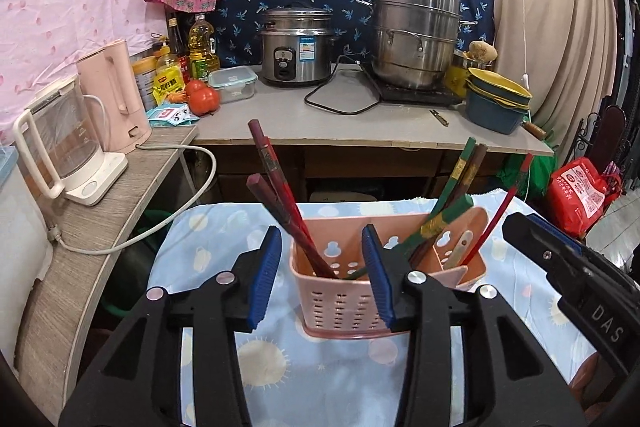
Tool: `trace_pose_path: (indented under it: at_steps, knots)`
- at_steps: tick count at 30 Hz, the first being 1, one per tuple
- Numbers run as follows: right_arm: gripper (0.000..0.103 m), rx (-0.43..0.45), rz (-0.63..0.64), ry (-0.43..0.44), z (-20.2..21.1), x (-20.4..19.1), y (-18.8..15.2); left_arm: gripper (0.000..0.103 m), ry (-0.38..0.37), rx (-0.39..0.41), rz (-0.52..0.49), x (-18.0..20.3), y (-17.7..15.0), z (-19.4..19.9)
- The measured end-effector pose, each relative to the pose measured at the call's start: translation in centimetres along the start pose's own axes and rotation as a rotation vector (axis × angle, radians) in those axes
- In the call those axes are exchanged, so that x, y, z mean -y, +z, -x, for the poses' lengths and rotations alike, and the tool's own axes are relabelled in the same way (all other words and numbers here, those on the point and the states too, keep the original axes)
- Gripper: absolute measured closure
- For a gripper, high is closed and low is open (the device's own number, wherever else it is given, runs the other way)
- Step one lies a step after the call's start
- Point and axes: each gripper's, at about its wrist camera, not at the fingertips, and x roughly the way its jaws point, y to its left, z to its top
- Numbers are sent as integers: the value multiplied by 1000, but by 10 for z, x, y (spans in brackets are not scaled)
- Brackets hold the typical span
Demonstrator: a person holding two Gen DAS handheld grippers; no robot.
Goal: Organize utensils
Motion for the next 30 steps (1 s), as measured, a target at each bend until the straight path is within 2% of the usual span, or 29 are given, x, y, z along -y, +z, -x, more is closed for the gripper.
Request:
trace_pose_path:
  at_steps: [2,6,15,30]
  knots:
    - [75,-4,10,0,5,-2,-5,63,6,-2,0,0,-3,5]
    - [74,-12,39,-7,17,-8,-16,54,32,3,-8,4,-11,19]
    - [74,-31,92,-46,50,-18,-47,53,53,-12,-35,19,-39,52]
    - [74,-66,181,-150,91,-26,-85,53,78,-56,5,14,-82,84]
